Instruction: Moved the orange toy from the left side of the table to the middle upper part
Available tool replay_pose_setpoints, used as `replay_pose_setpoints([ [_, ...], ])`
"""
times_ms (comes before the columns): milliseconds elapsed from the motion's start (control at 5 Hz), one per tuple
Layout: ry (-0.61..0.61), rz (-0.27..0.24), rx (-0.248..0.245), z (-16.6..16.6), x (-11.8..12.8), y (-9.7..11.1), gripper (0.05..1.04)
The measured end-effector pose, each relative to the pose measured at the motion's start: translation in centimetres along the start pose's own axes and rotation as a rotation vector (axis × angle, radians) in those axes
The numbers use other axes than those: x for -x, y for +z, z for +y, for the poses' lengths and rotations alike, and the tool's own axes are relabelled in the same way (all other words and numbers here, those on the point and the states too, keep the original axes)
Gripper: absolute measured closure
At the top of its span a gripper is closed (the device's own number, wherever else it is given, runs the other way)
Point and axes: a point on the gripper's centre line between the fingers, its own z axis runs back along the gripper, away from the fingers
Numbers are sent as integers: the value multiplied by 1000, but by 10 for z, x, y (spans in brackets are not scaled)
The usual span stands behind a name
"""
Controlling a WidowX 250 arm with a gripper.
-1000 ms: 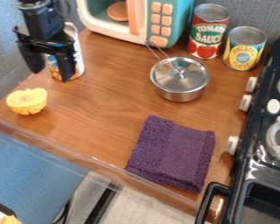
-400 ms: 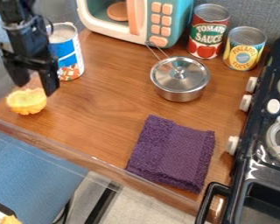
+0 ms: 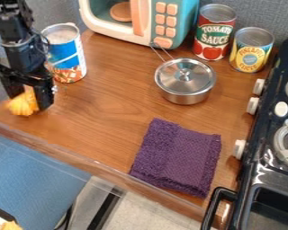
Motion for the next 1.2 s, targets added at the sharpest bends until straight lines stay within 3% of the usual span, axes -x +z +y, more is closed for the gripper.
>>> replay_pose_setpoints([
  [400, 14, 49, -9, 2, 5, -7, 130],
  [600, 17, 49, -6, 1, 5, -7, 399],
  [800, 33, 41, -9, 2, 4, -7, 447],
  [1000, 31, 9, -23, 0, 2, 4, 447],
  [1200, -37, -38, -4, -27, -3, 26, 447],
])
